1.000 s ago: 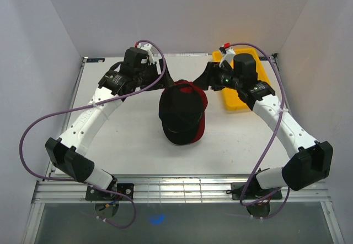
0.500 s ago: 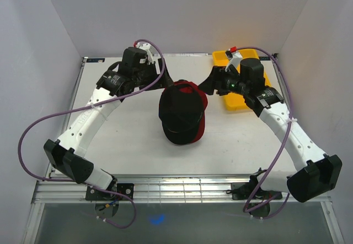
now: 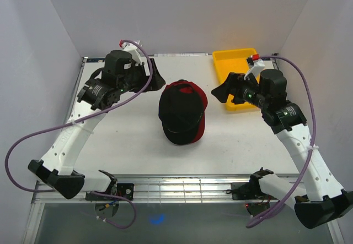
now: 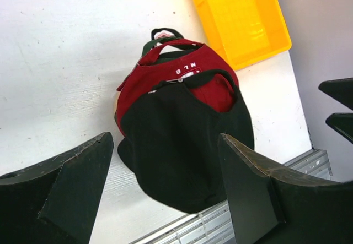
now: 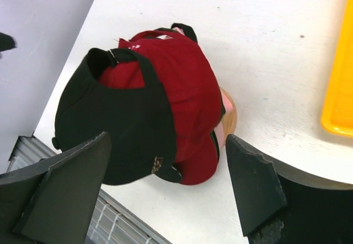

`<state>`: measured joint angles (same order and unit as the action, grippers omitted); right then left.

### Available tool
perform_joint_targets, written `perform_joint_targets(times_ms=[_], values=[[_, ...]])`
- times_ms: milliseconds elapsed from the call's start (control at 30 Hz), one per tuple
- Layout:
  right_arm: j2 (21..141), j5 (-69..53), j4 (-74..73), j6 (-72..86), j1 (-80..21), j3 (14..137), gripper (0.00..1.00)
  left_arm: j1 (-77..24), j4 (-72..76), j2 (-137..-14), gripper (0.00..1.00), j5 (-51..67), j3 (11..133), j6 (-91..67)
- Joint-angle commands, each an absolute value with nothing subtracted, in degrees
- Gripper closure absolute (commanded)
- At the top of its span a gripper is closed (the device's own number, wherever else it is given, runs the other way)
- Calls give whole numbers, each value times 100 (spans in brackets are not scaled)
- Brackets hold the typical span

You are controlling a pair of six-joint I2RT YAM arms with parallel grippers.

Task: Stack the hats

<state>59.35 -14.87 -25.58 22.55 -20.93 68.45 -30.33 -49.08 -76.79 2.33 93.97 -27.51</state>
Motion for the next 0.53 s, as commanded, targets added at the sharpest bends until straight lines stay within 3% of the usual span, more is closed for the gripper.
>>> perform_joint_targets(times_ms=[0,500], values=[[5573,-897,-3180,2285,-2048,6856,11,-3006,-5045,-7234,12,88,9255,-2601],[5001,-492,-3489,2215,-2048,6899,11,-3006,-5124,-6917,13,88,9079,-2654]])
